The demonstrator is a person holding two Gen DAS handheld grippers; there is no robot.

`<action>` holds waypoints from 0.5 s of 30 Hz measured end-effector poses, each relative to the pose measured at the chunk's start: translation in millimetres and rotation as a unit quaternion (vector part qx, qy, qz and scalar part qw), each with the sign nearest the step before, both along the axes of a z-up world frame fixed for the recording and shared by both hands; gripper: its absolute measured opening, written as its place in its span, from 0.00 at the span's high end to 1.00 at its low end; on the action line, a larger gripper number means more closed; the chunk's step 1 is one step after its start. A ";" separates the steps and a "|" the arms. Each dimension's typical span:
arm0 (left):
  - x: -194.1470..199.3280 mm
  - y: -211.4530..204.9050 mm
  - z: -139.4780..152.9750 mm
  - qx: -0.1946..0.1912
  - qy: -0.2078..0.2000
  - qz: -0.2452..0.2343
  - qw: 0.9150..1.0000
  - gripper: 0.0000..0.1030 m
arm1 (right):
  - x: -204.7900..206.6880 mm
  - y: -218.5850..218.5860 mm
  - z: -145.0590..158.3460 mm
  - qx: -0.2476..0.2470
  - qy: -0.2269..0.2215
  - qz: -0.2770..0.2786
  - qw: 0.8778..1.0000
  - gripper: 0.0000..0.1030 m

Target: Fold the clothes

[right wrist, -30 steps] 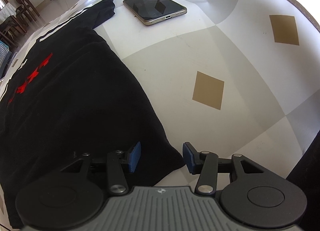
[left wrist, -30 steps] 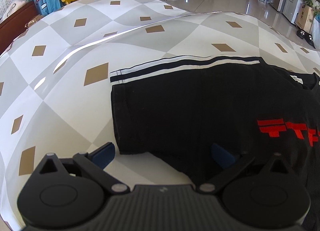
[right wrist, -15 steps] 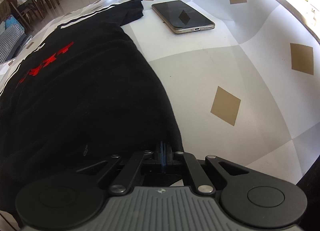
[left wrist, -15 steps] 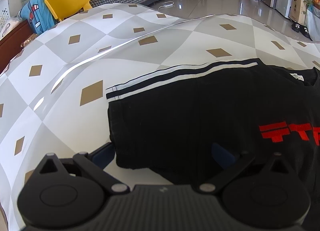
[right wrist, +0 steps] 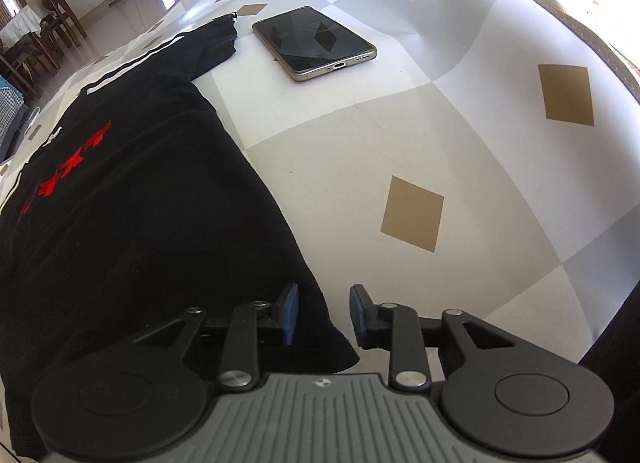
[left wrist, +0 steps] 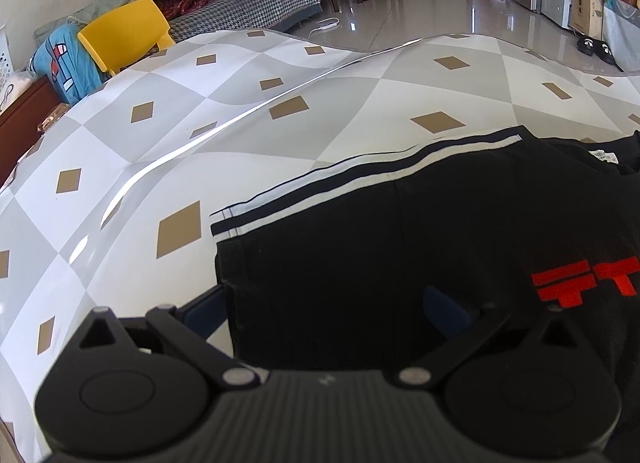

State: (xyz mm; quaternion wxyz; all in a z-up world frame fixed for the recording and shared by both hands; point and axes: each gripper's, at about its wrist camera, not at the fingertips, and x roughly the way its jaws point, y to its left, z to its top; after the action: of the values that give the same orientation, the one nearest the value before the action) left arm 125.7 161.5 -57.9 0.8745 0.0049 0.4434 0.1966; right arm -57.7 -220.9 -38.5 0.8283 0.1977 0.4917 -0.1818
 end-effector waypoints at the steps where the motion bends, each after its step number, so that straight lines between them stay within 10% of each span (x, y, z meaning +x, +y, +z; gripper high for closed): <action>1: 1.4 0.5 -0.1 0.001 -0.001 0.000 1.000 0.00 | -0.1 1.2 -0.5 0.001 0.001 0.004 1.000 0.67; 15: 23.3 3.9 -1.4 0.010 -0.006 -0.004 1.000 0.00 | -1.3 16.3 -7.8 -0.004 0.011 0.029 1.000 0.55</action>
State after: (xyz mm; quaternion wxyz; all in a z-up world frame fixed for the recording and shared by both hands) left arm 149.0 165.4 -59.3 0.8776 0.0146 0.4364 0.1978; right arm -59.1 -204.6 -46.3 0.8285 0.1777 0.5057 -0.1621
